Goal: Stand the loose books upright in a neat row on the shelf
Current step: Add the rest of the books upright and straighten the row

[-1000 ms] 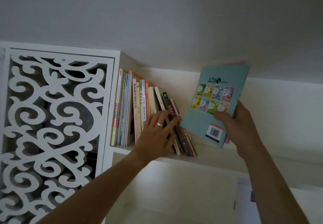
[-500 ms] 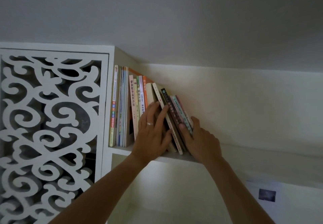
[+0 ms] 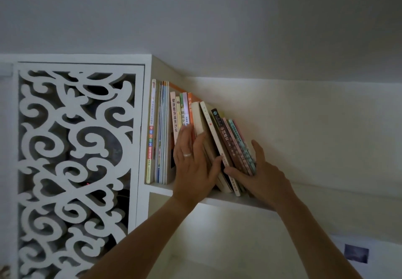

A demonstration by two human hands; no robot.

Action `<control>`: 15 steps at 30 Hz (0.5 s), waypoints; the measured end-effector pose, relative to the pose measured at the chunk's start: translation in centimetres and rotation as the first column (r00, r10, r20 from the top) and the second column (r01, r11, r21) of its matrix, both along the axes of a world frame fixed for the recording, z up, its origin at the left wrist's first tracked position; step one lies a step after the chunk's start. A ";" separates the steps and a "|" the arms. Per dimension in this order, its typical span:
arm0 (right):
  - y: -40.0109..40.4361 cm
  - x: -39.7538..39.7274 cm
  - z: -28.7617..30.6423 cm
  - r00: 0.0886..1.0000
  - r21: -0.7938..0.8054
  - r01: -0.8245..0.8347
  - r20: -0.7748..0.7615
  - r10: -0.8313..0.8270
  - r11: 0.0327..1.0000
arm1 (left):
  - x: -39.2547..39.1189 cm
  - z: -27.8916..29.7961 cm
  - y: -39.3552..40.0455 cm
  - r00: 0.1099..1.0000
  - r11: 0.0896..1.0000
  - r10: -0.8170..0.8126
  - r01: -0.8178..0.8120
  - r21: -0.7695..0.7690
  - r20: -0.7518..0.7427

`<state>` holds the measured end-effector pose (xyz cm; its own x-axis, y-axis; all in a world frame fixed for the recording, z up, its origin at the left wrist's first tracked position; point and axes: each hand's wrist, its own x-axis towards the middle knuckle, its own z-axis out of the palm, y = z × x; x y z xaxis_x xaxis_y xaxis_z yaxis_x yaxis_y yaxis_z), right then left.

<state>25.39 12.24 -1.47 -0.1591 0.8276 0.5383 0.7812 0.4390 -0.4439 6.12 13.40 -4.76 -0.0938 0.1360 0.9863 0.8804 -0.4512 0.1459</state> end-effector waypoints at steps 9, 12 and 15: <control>0.4 -0.4 -1.2 0.992 0.245 0.079 0.080 -0.101 0.966 | -0.2 -0.1 -0.1 0.987 0.998 0.028 -0.019 -0.055 0.156; 0.0 -0.7 -0.7 0.993 0.242 0.031 0.100 -0.056 0.970 | -0.4 -0.1 -0.1 0.985 0.998 0.019 -0.009 -0.057 0.173; -0.3 -2.5 -0.7 0.999 0.276 0.021 0.020 -0.027 0.961 | -0.6 0.1 -0.1 0.987 0.999 0.017 -0.011 -0.042 0.159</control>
